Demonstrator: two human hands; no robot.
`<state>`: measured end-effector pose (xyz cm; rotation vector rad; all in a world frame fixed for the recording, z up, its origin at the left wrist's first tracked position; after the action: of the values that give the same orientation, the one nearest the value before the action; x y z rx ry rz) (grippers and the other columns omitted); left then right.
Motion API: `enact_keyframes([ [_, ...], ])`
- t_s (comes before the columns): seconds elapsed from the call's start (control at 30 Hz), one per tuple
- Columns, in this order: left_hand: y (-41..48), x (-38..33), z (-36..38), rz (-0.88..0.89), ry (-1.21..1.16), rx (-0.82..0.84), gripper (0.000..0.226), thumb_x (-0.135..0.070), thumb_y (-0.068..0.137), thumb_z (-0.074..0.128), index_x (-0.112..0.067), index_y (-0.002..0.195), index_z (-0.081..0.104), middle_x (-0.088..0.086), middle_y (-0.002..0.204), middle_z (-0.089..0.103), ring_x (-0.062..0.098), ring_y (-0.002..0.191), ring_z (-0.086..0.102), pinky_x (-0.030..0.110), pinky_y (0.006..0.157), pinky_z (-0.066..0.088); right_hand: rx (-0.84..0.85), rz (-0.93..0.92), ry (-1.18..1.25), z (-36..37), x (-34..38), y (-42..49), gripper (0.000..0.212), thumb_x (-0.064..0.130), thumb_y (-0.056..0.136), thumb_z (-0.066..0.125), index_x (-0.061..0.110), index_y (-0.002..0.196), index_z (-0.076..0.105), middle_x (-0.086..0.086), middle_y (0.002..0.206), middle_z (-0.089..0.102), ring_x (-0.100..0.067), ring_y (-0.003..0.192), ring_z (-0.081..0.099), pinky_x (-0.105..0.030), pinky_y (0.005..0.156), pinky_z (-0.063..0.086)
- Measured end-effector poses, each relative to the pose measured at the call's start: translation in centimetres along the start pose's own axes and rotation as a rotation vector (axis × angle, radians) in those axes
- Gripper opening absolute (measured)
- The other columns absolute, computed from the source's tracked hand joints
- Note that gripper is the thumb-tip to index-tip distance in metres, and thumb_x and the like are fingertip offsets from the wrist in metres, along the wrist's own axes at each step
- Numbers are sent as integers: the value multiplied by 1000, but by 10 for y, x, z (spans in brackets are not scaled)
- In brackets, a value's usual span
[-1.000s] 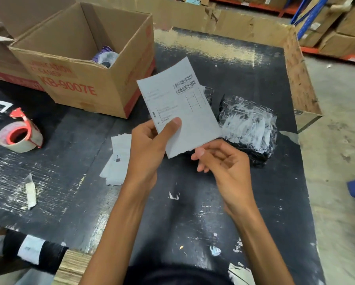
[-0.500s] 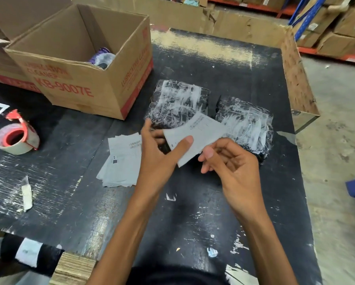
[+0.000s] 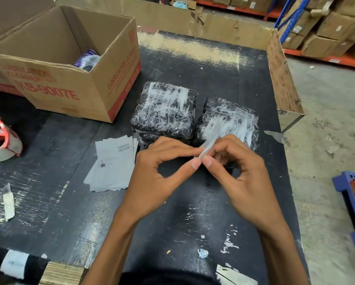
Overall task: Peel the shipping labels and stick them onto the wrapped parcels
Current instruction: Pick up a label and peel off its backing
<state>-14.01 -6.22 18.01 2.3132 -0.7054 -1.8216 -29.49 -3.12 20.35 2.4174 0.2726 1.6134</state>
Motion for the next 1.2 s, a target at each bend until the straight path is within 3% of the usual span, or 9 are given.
enact_keyframes([
  [0.27, -4, 0, -5, 1, 104, -106, 1, -22, 84, 81, -22, 85, 80, -9, 86, 76, 18, 92, 71, 52, 89, 48, 30, -12, -129, 1, -3, -2, 12, 10, 94, 69, 15, 84, 64, 10, 85, 58, -17, 81, 59, -17, 75, 41],
  [0.4, -5, -8, 1, 48, 307, -143, 7, -20, 84, 78, -19, 80, 73, -13, 82, 71, 9, 87, 65, 39, 93, 42, -34, 6, -219, 6, -11, -3, 15, 13, 91, 65, 17, 81, 55, 9, 78, 54, -13, 75, 55, -21, 68, 41],
  [0.5, -7, -4, 2, 2, 311, -165, 8, -18, 86, 75, -20, 80, 70, -16, 80, 69, 2, 86, 61, 36, 92, 41, -78, 39, -227, 8, -19, -4, 12, 20, 89, 62, 18, 81, 54, 9, 77, 57, -15, 72, 56, -31, 67, 46],
  [0.67, -7, 15, 1, -129, 159, -148, 12, -23, 90, 68, -22, 79, 68, -12, 77, 71, 11, 80, 67, 51, 85, 50, -131, 79, -254, 9, -23, -5, 19, 38, 83, 56, 20, 77, 57, 11, 69, 60, -14, 67, 58, -33, 65, 47],
  [0.83, -8, 19, -1, -129, 199, -157, 12, -23, 90, 67, -20, 78, 68, -12, 74, 70, 13, 76, 67, 54, 81, 51, -193, 127, -343, 8, -30, -8, 22, 42, 80, 63, 24, 71, 56, 13, 59, 59, -12, 61, 59, -34, 71, 46],
  [0.97, -8, 17, -3, -119, 185, -112, 9, -18, 90, 68, -18, 81, 68, -10, 79, 72, 12, 81, 68, 48, 82, 52, -240, 212, -199, 5, -33, -13, 14, 35, 73, 61, 21, 71, 60, 9, 68, 65, -8, 63, 62, -19, 64, 47],
  [1.03, -7, 16, -4, -122, 130, -70, 10, -11, 93, 69, -14, 83, 67, -8, 85, 75, 12, 86, 71, 39, 82, 55, -223, 224, -94, 4, -36, -15, 4, 24, 80, 66, 21, 78, 64, 9, 75, 69, -12, 69, 68, -23, 70, 53],
  [1.1, -8, 13, -5, -118, 101, -45, 10, -7, 93, 68, -12, 84, 67, -10, 93, 78, 9, 92, 73, 29, 84, 56, -194, 197, 9, 4, -33, -17, 9, 11, 84, 68, 19, 89, 67, 9, 82, 73, -16, 75, 73, -24, 76, 55],
  [1.2, -9, 9, -1, -88, 96, -4, 8, -6, 92, 69, -10, 86, 67, -11, 101, 78, 4, 99, 73, 27, 87, 56, -174, 156, 39, 3, -23, -18, 13, 11, 86, 77, 15, 95, 68, 7, 88, 75, -15, 80, 74, -20, 78, 54],
])
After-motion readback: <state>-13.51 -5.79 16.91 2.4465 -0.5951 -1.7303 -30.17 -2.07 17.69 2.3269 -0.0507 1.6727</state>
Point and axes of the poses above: each hand's wrist, its own y-axis towards the middle knuckle, its own z-axis out of the palm, x = y × z, the point moved 7 cm from there along y, towards the middle knuckle
